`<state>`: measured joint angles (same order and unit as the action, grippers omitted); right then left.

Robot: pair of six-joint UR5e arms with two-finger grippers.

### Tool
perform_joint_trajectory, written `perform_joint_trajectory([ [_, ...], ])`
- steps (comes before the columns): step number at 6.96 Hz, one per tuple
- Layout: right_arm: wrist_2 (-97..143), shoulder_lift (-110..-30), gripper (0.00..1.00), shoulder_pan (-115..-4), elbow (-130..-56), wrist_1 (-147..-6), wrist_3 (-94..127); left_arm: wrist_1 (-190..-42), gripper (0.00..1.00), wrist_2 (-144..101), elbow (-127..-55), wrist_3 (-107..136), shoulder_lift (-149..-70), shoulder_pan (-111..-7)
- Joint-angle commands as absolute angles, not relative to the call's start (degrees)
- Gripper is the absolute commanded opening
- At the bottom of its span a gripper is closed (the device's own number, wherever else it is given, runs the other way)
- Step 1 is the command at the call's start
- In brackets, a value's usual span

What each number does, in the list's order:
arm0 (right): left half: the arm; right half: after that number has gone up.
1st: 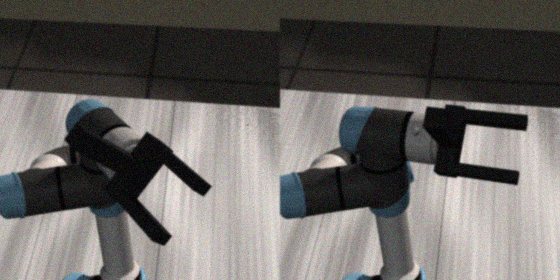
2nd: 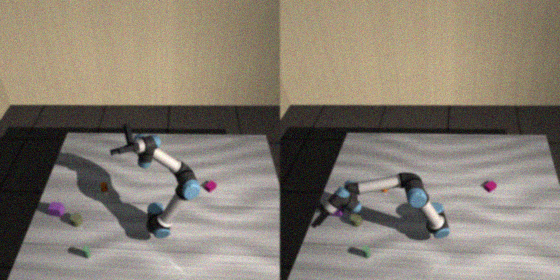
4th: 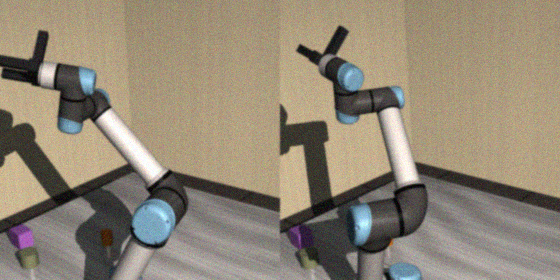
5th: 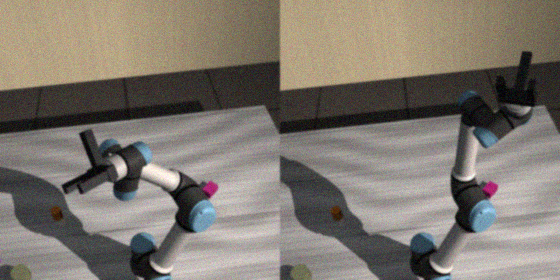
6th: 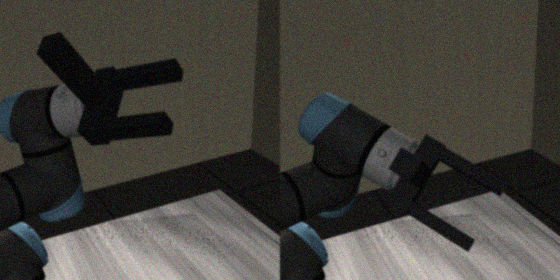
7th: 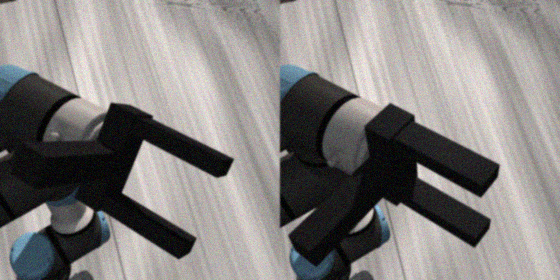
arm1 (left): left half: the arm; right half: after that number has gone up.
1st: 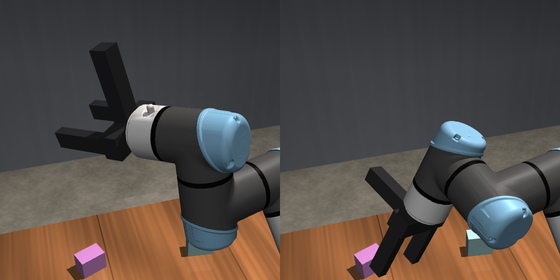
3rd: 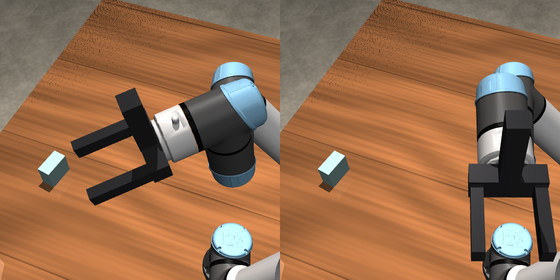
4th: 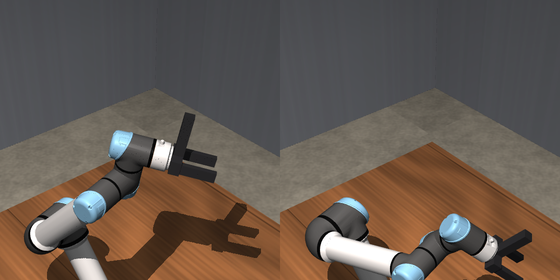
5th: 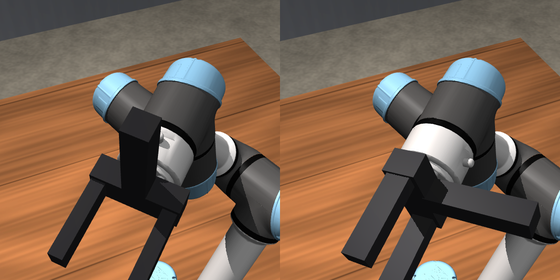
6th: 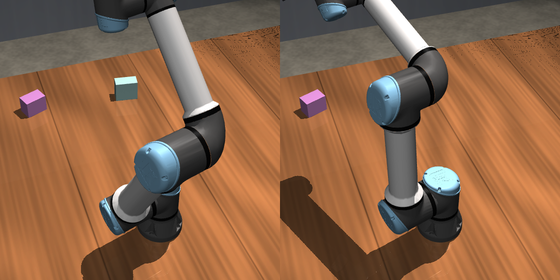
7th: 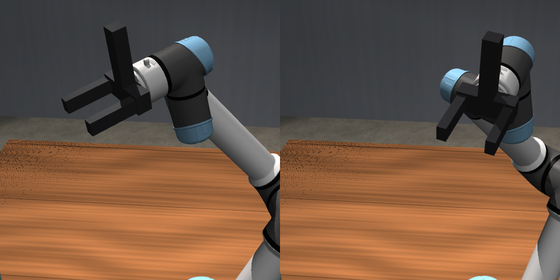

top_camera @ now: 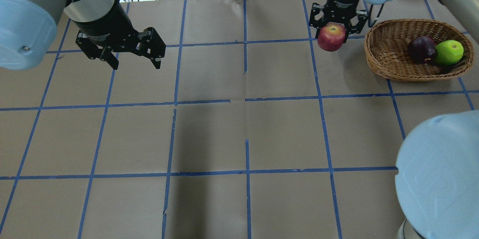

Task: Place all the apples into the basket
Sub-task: 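Carry the red apple into the basket with the right gripper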

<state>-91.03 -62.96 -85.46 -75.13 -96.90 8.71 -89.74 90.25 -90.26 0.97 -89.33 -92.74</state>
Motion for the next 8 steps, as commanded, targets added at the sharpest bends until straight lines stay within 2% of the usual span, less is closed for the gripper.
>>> perform_joint_trajectory([
  [1, -92.38, -62.24, 0.0, -74.14, -76.02, -98.07, -13.36, -89.74, 1.0, 90.35, -90.35, 0.97, -89.3, -92.81],
  [5, -92.63, -53.54, 0.0, -70.84, -75.76, -106.08, -19.41, -89.74, 1.0, 90.44, -90.35, 0.79, -89.21, -92.81],
  [7, -92.99, -52.39, 0.0, -70.75, -76.2, -109.57, -20.74, -89.74, 1.0, 90.44, -90.35, 0.79, -89.3, -92.81],
  [8, -93.34, -50.82, 0.24, -70.4, -76.29, -109.95, -20.92, -89.74, 1.0, 90.44, -90.35, 0.79, -89.21, -92.81],
])
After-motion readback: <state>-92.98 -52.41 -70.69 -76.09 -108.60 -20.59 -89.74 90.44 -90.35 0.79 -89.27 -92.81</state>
